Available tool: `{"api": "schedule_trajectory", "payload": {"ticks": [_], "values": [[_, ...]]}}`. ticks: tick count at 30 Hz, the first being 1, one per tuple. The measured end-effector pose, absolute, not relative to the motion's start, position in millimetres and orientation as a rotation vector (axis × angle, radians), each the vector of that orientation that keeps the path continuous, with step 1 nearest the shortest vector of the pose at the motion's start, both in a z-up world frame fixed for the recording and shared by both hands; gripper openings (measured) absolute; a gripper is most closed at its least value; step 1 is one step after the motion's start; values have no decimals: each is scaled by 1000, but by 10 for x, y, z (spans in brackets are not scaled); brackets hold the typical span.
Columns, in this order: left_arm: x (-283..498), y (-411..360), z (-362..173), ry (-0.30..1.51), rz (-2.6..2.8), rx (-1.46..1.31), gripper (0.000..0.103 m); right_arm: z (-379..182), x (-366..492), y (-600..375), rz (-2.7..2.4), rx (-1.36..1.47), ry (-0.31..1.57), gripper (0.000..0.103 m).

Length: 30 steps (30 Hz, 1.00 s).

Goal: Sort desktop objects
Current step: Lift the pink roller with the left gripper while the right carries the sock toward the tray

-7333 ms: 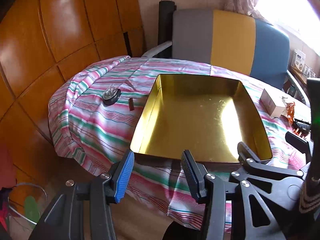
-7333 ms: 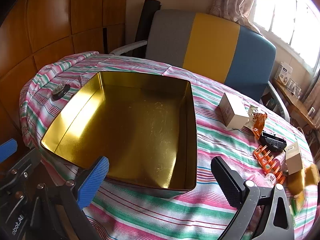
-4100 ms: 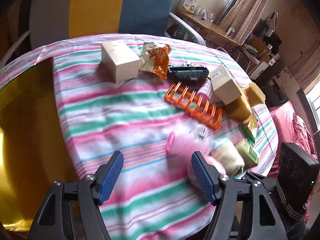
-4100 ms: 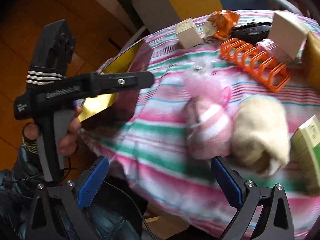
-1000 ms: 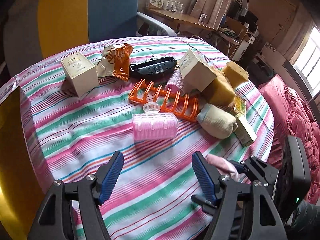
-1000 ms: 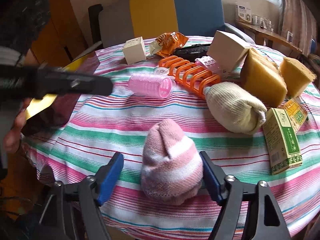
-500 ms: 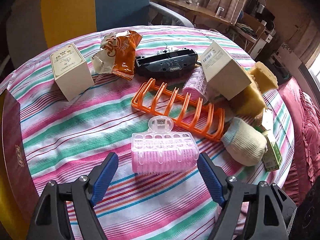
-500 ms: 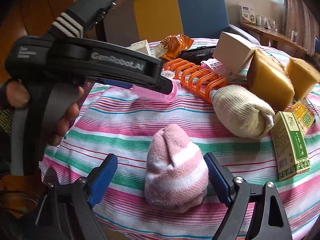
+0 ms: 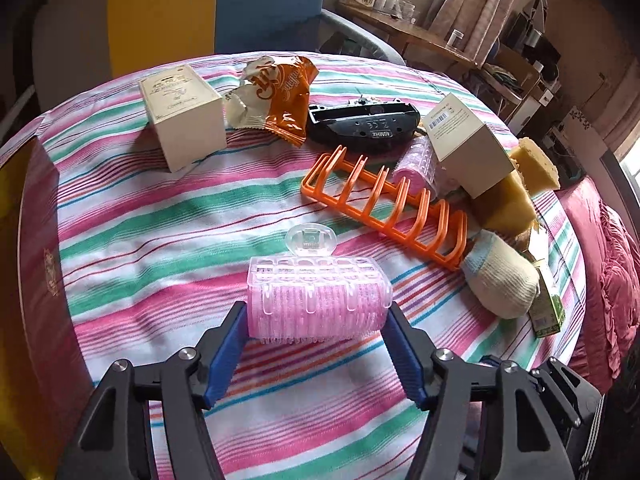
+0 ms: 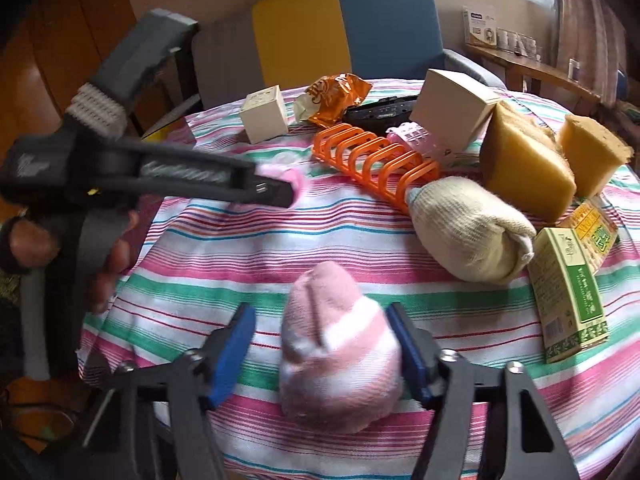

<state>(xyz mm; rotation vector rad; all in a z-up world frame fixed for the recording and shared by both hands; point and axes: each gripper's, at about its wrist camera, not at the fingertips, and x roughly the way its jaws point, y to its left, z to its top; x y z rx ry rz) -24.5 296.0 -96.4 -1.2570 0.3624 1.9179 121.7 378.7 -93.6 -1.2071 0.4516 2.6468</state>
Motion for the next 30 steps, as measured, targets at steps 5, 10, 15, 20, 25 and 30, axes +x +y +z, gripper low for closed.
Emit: {"api": "schedule_trajectory", "payload": {"ticks": [5,10,15,20,25,30], "values": [[-89,2674,-877,346,1956,-1229,68,-937,1189,3758,2611,-1234,384,53],[80,2454,-902,389,1995,-1214,68,-948,1184,3733,2590,-1254,343,51],[109,2290,-1015,399,2011,-1244,68,-957,1148,3713,2565,-1284,334,53],[116,2260,-1025,387,2016,-1248,68,-964,1148,3685,2558,-1277,334,59],[160,2310,-1064,444,2035,-1227,68,-954,1157,3676,2566,-1266,370,66],[198,2307,-1086,462,2050,-1194,68,-940,1184,3689,2556,-1263,404,66]]}}
